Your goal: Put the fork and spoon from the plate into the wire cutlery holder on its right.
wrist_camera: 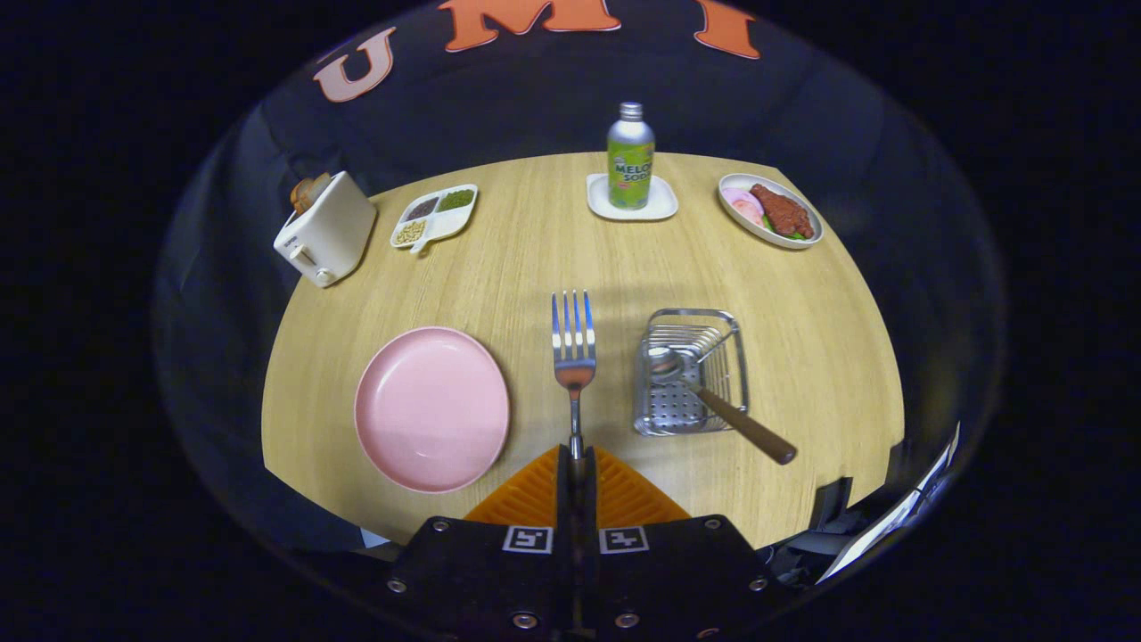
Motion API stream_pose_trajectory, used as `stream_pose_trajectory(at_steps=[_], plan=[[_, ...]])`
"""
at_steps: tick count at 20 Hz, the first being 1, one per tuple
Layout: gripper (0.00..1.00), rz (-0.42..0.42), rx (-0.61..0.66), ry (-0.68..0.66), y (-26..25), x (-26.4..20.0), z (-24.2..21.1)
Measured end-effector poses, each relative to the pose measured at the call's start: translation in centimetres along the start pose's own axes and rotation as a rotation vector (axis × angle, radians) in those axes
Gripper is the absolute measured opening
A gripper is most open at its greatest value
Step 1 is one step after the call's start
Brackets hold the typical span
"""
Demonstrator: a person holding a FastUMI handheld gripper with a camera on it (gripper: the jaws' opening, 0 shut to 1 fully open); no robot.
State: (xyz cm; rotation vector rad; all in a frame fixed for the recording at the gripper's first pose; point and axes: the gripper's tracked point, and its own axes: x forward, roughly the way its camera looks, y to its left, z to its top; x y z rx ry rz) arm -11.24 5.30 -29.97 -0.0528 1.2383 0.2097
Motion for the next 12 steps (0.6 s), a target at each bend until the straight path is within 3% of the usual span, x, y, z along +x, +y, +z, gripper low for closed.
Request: stream_pose_trajectory(at_steps=[6,12], plan=[[0.05,-0.049,0.026,0.036,-4.1,0.0,0.1],[0.06,-0.044,0.023,0.099,-4.5,1.3,-0.2]])
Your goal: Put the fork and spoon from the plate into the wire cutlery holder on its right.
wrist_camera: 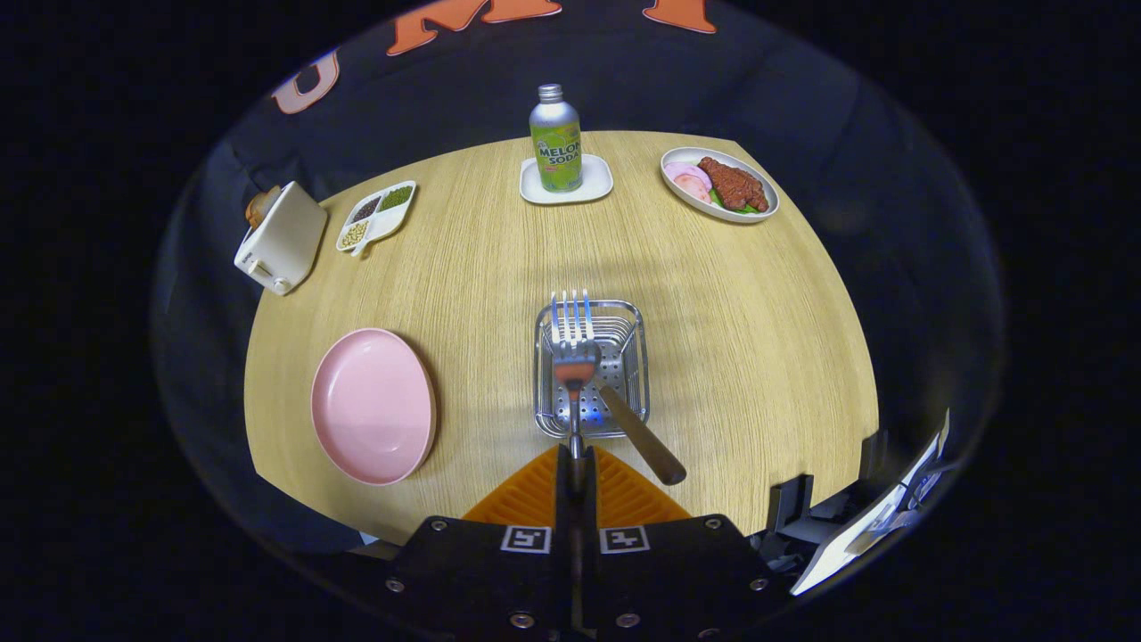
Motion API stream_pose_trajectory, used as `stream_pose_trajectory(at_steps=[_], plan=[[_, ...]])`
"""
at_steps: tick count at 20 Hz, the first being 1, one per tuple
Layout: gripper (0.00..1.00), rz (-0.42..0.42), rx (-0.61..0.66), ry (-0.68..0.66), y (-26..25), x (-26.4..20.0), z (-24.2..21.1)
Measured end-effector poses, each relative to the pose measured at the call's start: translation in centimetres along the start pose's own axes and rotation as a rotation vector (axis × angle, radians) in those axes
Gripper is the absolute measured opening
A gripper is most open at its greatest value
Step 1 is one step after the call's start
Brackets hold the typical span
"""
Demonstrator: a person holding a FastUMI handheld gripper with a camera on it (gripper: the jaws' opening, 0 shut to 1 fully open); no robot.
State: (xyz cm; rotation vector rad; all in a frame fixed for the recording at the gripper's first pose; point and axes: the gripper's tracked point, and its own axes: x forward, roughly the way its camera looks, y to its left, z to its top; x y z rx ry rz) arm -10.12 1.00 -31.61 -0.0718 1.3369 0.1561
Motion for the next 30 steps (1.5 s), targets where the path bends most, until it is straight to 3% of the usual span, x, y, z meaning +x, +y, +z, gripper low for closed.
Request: stream_pose_trajectory(at_steps=[9,14,18,23,27,30], plan=[[0.08,0.015,-0.015,0.040,-0.1,0.9,0.7],[0.11,0.035,0.006,-0.064,0.0,0.4,3.8],[0.11,0.072,0.042,-0.246,0.6,-1.6,8.1],[0.32,0.083,0.046,-0.514,0.7,-6.3,13.3],[0.58,0.080,0.014,-0.700,0.9,-11.4,16.0],[0.70,0.090,0.006,-0.832,1.6,-15.6,17.7]])
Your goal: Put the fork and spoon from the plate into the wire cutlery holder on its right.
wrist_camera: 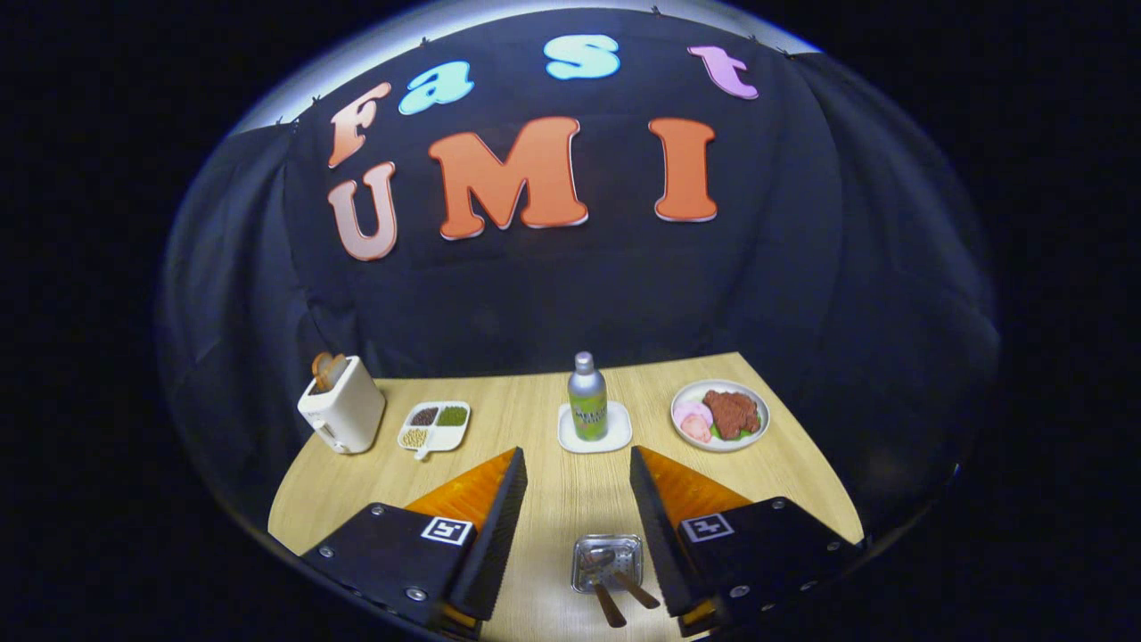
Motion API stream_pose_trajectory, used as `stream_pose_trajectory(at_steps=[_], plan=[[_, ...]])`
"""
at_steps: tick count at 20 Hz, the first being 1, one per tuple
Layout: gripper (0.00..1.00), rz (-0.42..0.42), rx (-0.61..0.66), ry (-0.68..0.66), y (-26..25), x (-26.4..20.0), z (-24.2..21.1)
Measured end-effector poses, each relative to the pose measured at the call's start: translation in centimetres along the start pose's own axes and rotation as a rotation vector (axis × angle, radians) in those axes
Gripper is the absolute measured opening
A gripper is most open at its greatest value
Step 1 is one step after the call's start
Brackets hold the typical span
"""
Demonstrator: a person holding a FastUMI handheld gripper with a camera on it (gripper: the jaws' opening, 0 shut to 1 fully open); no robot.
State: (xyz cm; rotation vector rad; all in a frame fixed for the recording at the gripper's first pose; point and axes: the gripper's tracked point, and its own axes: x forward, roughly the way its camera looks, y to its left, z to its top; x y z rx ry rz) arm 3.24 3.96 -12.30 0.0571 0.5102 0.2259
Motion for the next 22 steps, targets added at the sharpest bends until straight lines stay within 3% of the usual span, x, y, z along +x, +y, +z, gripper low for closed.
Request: stream_pose_trajectory(at_steps=[3,7,22], plan=[[0.83,0.011,-0.019,-0.100,0.9,-1.5,3.5],[0.92,0.008,-0.027,-0.194,1.6,-3.2,7.4],[0.95,-0.004,-0.052,-0.349,2.9,-5.6,12.1]])
